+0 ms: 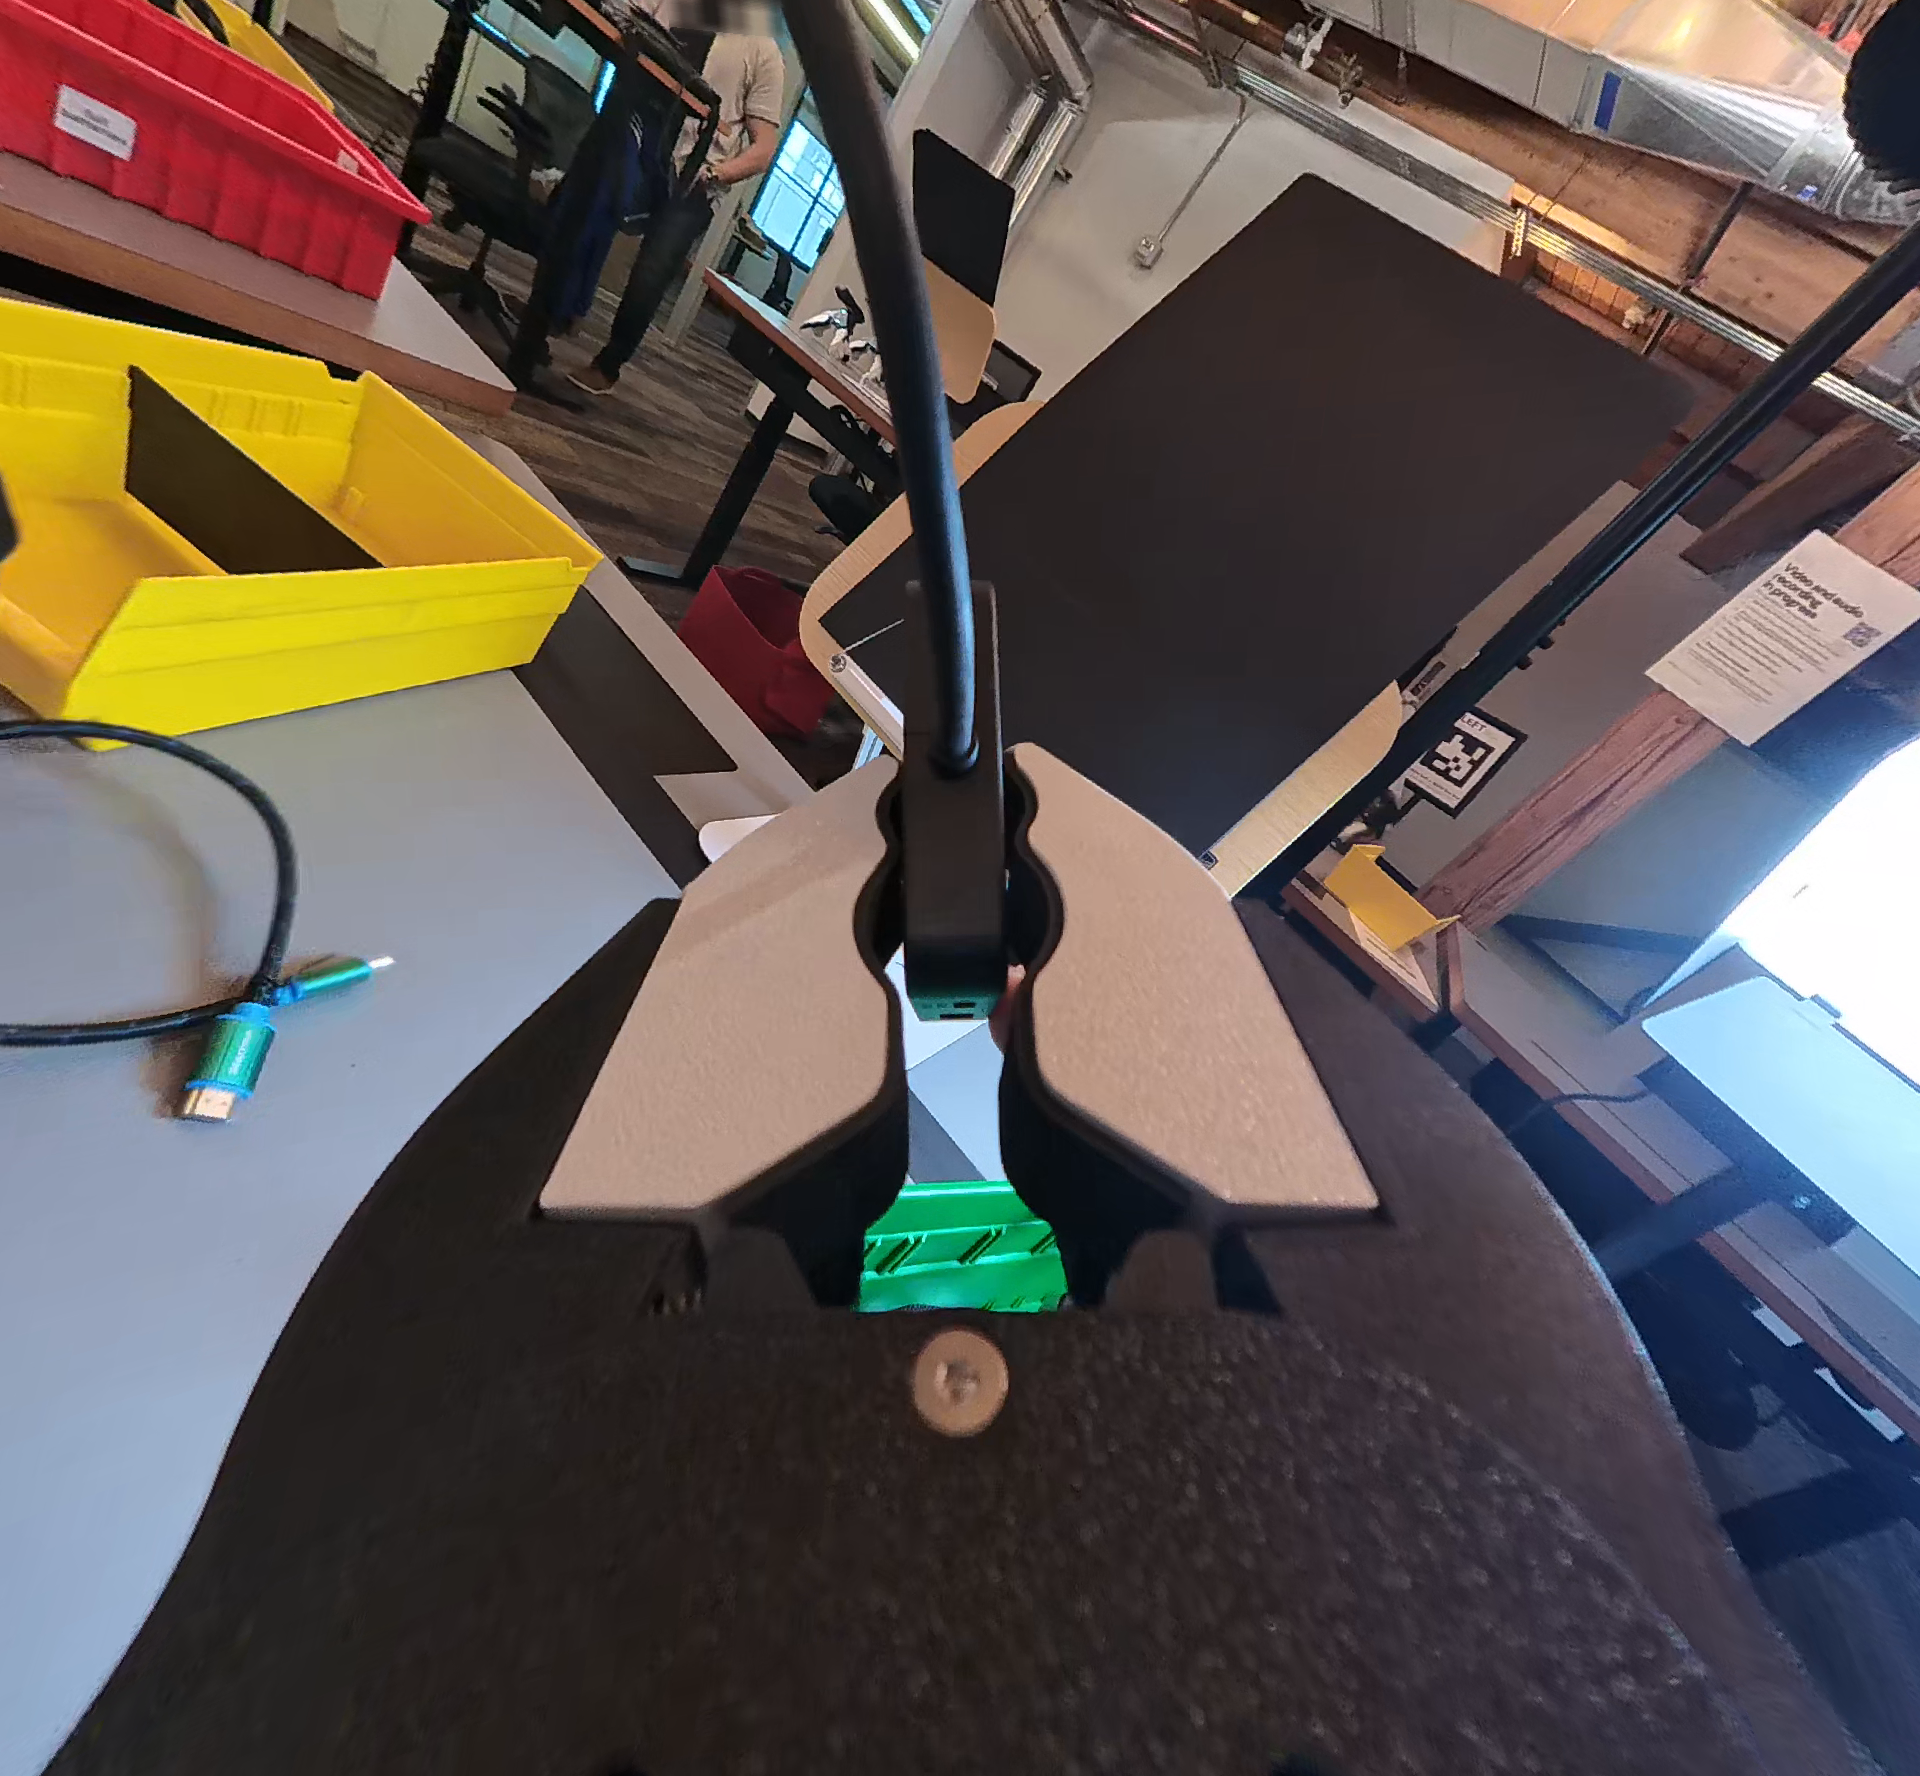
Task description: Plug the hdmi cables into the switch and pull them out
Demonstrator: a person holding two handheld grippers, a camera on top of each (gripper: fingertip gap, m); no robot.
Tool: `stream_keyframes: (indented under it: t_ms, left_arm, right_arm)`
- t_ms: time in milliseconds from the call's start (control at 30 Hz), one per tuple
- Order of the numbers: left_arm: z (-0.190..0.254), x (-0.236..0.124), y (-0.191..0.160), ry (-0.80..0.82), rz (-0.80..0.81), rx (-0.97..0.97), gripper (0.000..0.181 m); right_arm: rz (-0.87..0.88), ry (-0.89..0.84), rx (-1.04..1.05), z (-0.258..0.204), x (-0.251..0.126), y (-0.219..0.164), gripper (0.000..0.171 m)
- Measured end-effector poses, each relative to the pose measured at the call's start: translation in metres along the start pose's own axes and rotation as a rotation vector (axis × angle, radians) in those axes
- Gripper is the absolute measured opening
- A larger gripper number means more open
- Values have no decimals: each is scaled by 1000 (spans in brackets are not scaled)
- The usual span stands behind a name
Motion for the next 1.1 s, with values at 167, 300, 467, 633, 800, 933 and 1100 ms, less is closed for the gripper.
stream_keyframes:
  t_ms: [167,300,467,633,800,933,1100]
  left_arm:
    - [-36,-6,1,180,163,-486,20]
    - [-39,16,27,-10,248,-802,37]
    - [-39,69,52,-127,155,-922,62]
    - [-44,93,58,-164,107,-884,50]
    - [-24,77,67,-247,197,-562,19]
    - [-12,56,52,-267,123,-426,33]
    - [-19,38,51,-282,300,-629,48]
  right_arm:
    - [22,12,25,1,1,0,15]
    - [5,17,18,-1,3,-1,15]
    - [-4,12,12,-1,2,0,15]
    - [4,-2,26,4,-3,-2,15]
    - [16,3,40,6,-4,-3,15]
    - [22,15,38,3,-2,-1,15]
    - [15,31,37,-1,3,-1,15]
Point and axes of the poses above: each gripper's, where its closed fingertips meet, x out along the fingers, y out of its top, z = x × y across the jaws, the point moved 8 cm from there along -x, back along the fingers, and after that the axes turned 13 degrees about y, right-handed, at the moved point
